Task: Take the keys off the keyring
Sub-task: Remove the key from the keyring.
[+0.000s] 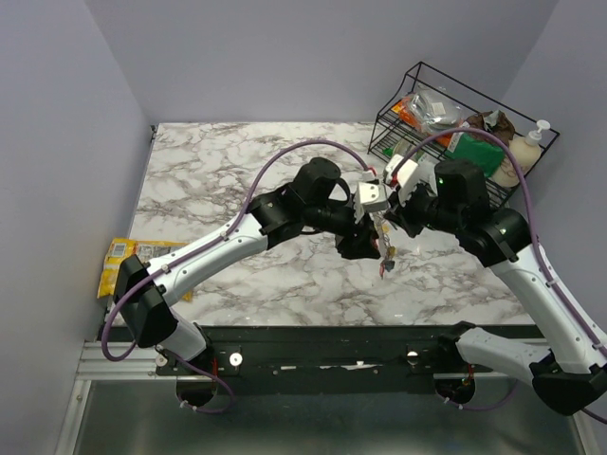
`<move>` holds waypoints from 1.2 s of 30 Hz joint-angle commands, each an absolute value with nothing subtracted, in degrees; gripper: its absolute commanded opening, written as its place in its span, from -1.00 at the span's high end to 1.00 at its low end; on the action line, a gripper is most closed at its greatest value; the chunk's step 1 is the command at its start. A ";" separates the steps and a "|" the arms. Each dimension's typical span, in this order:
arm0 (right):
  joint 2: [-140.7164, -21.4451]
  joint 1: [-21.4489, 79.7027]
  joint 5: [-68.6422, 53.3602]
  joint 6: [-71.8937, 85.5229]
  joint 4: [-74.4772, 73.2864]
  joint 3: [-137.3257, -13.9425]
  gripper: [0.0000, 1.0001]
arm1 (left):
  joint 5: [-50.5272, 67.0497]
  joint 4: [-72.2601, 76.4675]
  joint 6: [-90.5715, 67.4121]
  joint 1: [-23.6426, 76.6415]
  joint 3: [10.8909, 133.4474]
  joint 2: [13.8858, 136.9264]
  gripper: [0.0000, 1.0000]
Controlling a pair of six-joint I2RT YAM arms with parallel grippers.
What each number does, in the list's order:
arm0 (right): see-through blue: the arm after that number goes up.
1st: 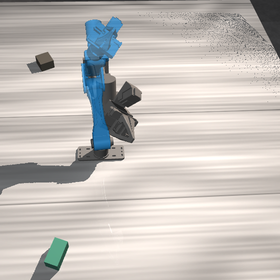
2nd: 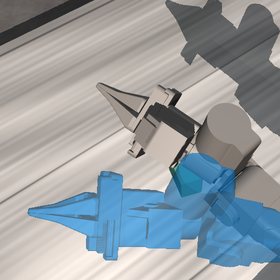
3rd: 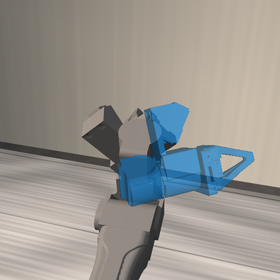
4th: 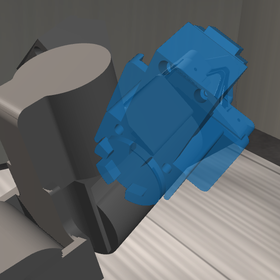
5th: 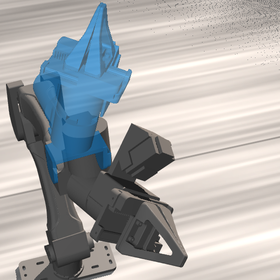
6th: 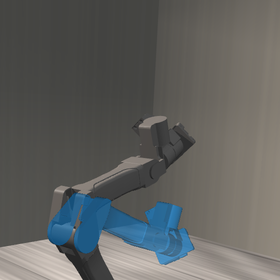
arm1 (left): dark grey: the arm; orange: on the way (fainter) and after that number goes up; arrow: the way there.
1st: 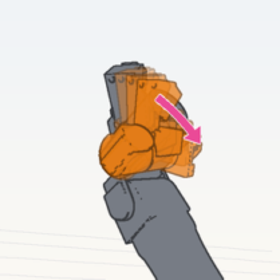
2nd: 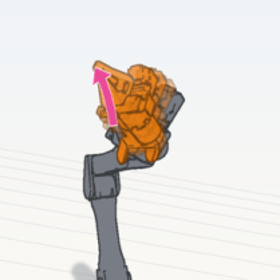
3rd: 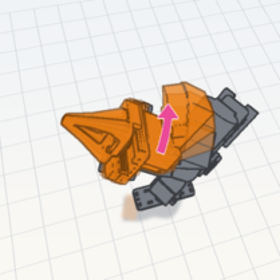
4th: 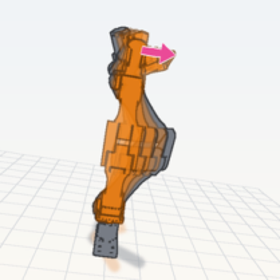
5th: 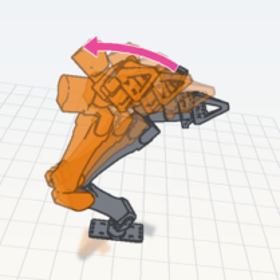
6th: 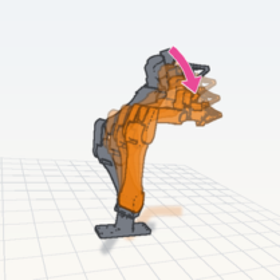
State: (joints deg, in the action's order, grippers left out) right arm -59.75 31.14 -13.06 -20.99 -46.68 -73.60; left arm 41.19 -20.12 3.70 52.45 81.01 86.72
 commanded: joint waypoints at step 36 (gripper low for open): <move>-69.16 26.81 -21.44 -19.87 -36.65 -52.56 0.99 | 23.29 -12.31 11.52 52.56 70.49 93.34 -0.27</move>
